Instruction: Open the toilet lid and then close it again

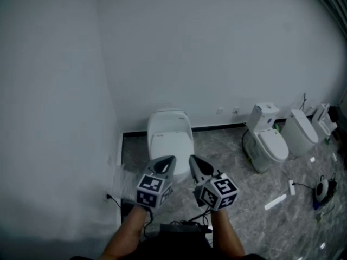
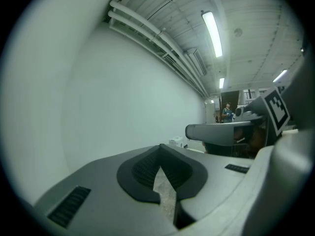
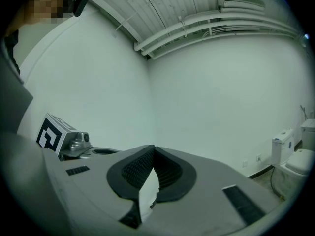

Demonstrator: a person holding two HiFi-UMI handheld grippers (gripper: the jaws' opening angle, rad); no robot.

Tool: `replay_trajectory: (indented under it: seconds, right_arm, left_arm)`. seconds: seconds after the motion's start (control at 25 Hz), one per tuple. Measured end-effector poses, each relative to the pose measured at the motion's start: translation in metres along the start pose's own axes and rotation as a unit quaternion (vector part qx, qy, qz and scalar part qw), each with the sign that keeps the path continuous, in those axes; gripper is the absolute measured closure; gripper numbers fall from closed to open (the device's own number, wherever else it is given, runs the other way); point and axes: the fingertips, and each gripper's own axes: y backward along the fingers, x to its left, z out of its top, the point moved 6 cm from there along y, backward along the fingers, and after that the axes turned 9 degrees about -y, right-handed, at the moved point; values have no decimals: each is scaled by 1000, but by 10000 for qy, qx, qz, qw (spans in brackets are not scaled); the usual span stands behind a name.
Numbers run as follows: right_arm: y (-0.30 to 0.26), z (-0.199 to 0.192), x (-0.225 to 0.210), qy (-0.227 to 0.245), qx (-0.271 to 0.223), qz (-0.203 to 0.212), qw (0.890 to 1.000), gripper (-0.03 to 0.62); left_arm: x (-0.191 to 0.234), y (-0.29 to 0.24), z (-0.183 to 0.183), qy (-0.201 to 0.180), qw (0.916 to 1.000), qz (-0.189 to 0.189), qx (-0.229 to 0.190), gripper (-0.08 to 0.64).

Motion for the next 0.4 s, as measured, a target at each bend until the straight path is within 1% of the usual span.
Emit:
replay_trajectory:
  seconds: [0.4]
  right_arm:
    - [0, 3, 0, 23, -2, -31, 10000, 586]
  left_arm:
    - [-1, 0, 0, -15, 10000, 61, -6, 552]
